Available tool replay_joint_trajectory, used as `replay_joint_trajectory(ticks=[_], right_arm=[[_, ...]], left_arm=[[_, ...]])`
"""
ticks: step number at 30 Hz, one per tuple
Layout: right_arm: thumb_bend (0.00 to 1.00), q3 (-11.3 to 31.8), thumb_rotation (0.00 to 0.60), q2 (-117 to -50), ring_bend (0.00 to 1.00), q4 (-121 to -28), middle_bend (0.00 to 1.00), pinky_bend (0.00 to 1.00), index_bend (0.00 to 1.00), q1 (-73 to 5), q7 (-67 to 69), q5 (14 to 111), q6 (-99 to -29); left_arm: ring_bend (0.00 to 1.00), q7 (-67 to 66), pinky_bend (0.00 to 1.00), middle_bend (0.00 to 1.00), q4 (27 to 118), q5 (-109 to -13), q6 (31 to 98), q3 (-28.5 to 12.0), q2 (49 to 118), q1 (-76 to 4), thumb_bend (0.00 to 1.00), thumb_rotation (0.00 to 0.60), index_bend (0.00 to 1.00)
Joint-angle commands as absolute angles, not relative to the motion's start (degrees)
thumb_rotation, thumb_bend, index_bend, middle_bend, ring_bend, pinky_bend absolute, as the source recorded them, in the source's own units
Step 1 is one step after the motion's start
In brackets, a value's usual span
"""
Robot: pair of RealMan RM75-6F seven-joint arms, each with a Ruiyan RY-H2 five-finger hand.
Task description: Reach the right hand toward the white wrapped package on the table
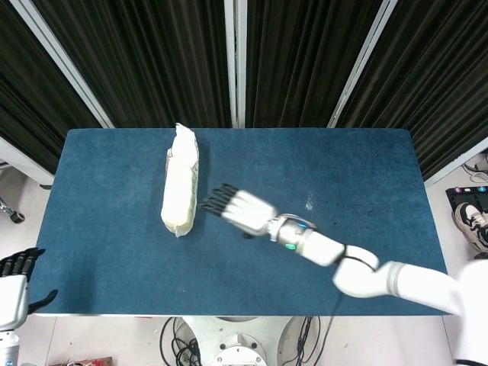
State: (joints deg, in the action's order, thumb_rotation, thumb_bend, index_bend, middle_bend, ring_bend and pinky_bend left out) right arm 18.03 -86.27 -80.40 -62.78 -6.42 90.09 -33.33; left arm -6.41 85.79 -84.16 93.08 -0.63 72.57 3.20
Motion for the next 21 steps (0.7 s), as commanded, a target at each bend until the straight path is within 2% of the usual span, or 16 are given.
replay_joint_trajectory(ticks=[1,11,15,17,19,21], right_arm=[[0.01,22.0,0.600,-98.1,0.00,-66.5,0.08,0.08,0.00,-74.3,-12.0,86.7,-26.9],[0.00,20.6,0.600,-113.3,0.00,-42.2,0.03,0.00,0.00,-89.0,-12.9,85.0,-20.3],[0.00,19.5,0.600,-117.4,0.00,-34.9,0.03,0.00,0.00,-92.4,-12.1,85.0,-19.3],[0.00,18.8,0.600,-119.2,0.00,-31.5,0.06,0.01,0.00,-93.9,-12.1,84.8,-18.0],[0.02,18.1,0.600,-120.3,0.05,-29.0,0.15,0.09,0.07,-94.8,-12.1,84.4,-16.8],[0.11,17.8,0.600,-120.8,0.24,-27.8,0.33,0.28,0.31,-94.8,-11.9,83.8,-16.1]], left_arm=[[0.17,-5.7,0.19,0.20,85.6,-83.5,93.7,-0.6,72.3,4.1,0.00,0.600,0.21],[0.17,-3.2,0.19,0.20,84.2,-81.3,95.6,-0.8,72.3,7.2,0.00,0.600,0.21],[0.17,-2.6,0.19,0.20,83.7,-81.1,95.8,-1.0,72.2,7.7,0.00,0.600,0.21],[0.17,-2.3,0.19,0.20,83.7,-81.2,95.8,-1.1,72.1,7.8,0.00,0.600,0.21],[0.17,-1.9,0.19,0.20,83.7,-81.3,95.9,-1.1,72.1,8.0,0.00,0.600,0.21],[0.17,-1.7,0.19,0.20,83.6,-81.4,95.9,-1.1,72.1,8.1,0.00,0.600,0.21]])
